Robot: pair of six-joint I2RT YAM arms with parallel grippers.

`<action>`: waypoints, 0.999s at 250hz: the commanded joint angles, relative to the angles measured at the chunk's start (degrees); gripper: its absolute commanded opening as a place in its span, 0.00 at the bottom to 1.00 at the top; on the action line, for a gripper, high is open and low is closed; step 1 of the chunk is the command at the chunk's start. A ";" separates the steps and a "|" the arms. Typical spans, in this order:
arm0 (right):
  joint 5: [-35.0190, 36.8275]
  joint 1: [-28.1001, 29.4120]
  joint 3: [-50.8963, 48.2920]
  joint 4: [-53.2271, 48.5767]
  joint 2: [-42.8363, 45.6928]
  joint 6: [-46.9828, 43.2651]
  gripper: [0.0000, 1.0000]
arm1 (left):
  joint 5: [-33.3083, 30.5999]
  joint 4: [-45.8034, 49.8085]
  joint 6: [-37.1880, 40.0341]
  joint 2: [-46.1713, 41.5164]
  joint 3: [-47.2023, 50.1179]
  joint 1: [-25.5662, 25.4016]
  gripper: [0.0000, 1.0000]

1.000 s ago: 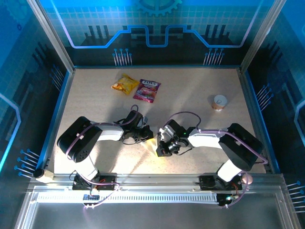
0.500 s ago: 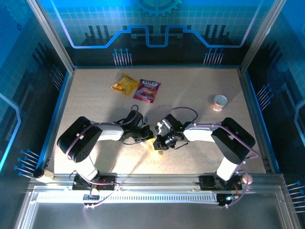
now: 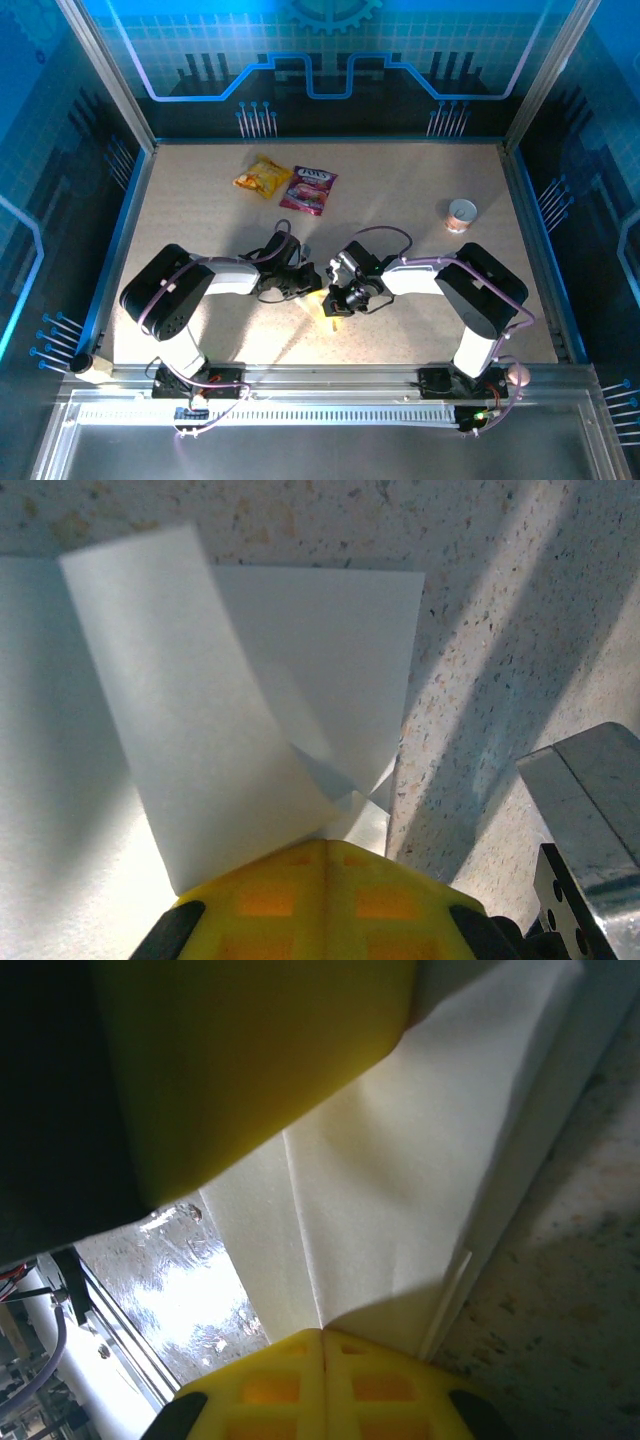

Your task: Fold a paper plane with a square sheet of paper (fold left side to right side)

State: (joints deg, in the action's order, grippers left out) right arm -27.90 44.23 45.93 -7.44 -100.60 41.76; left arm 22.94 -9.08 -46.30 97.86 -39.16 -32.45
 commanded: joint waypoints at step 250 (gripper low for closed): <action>8.58 1.17 -3.91 -10.47 -3.68 -2.74 0.00 | 1.43 3.12 15.76 9.93 -11.69 18.17 0.03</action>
State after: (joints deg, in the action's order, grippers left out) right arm -26.02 44.60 45.87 -5.82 -100.62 39.57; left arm 29.78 -9.30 -35.18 105.71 -47.22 -16.80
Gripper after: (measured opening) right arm 0.061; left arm 0.065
